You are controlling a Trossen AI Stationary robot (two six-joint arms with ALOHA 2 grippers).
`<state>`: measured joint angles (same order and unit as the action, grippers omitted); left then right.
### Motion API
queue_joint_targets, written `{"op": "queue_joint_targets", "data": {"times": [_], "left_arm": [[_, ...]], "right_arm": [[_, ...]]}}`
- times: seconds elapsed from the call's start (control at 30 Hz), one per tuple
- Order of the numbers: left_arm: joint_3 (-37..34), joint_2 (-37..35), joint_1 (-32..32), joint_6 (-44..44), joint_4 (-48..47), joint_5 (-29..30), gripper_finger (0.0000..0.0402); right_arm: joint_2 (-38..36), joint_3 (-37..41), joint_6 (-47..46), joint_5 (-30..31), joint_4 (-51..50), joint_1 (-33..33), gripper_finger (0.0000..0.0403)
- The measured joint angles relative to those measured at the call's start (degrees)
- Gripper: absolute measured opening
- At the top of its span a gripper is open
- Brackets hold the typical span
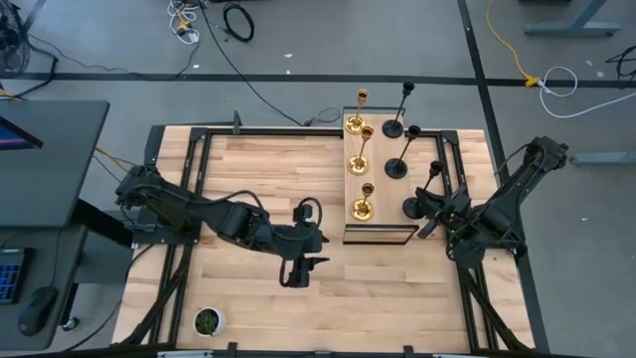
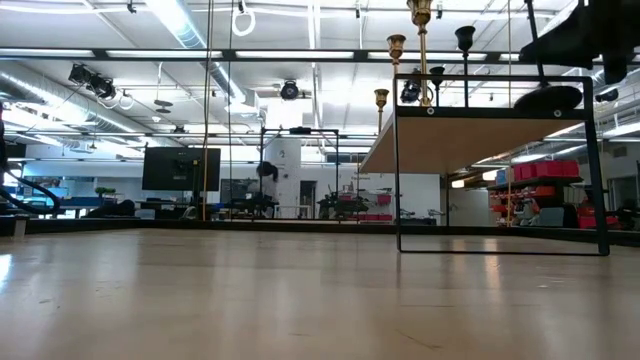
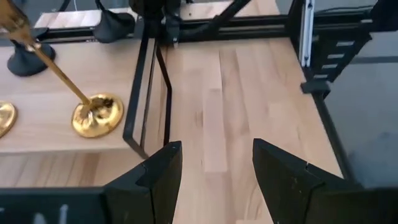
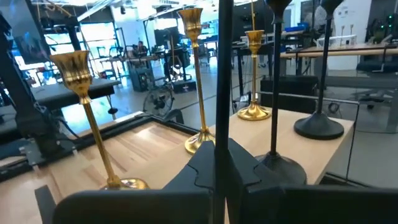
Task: Pick & Place candle stick holders
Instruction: Put the black candleholder on the shelf aligned with the other black candleholders
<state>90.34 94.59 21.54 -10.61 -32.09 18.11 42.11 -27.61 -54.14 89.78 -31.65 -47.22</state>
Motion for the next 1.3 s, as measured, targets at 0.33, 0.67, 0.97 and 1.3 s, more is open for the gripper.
{"op": "queue_joint_targets", "data": {"times": [0.33, 0.67, 0.97, 1.3], "left_arm": [[0.0, 0.3, 0.0, 0.0, -0.4, 0.1, 0.0197], [0.0, 0.3, -0.1, -0.8, -0.2, 0.1, 0.0197], [0.0, 0.3, 0.6, -0.7, -0.4, -0.3, 0.0197], [0.0, 0.3, 0.6, -0.7, -0.3, -0.3, 0.0197]], "right_arm": [[0.2, 0.1, 26.7, -7.6, 22.3, 0.7, 0.0003], [-2.2, 0.3, 58.9, -29.6, 47.0, 13.1, 0.0003], [-6.5, 8.9, 54.8, -30.7, 51.5, 14.9, 0.0003], [-8.7, 11.5, 55.0, -33.7, 50.8, 14.5, 0.0003]]}}
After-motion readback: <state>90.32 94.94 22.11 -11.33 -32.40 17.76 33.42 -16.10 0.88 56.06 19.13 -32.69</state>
